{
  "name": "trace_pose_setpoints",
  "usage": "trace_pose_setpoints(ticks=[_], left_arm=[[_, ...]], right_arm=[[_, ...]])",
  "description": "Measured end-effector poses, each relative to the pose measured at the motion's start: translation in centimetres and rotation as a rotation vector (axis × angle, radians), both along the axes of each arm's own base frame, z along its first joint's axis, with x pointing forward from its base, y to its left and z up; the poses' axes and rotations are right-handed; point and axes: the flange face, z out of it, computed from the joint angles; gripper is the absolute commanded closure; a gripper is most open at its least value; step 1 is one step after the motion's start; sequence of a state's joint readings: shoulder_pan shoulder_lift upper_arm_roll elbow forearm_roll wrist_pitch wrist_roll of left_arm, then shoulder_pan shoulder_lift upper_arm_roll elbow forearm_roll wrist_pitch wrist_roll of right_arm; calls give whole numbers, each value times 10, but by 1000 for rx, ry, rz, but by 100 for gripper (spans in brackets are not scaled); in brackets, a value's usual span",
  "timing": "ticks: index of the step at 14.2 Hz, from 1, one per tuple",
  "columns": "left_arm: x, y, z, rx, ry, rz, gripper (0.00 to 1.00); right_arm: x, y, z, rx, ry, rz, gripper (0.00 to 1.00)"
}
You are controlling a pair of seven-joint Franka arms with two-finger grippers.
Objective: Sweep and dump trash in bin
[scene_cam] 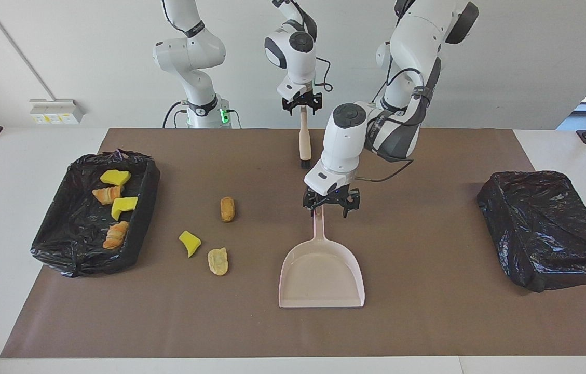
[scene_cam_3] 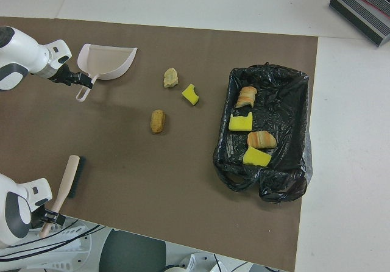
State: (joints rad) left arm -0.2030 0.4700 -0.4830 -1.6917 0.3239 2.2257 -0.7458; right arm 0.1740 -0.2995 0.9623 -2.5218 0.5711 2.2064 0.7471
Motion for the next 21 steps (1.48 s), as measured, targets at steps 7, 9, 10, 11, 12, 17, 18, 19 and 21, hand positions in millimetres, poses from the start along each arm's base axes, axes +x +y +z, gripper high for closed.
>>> trace_pose_setpoints(ticks=[7,9,10,11,12,17,18,19,21], left_arm=[[-1,-11,1,-14,-7,43,74],[-1,-11,1,-14,-7,42,76],[-2,-12,1,-13,-7,41,80],[-2,-12,1,-11,-7,39,83],[-2,-12,1,-10,-7,39,91],[-4,-4,17,66,5,-105,99],[-7,2,28,113,21,-190,100],[-12,9,38,159,41,-285,100],[-19,15,54,221,67,-504,100]], right_arm=[[4,2,6,12,-4,-22,100],[15,-1,14,23,-12,-46,100],[23,-6,20,21,-5,-59,100],[31,-14,27,15,8,-62,100],[39,-24,36,9,22,-57,100],[69,-83,85,-44,7,-12,100],[79,-96,91,-54,-7,-6,100],[92,-112,96,-52,-16,3,100],[126,-156,105,-43,-32,35,100]])
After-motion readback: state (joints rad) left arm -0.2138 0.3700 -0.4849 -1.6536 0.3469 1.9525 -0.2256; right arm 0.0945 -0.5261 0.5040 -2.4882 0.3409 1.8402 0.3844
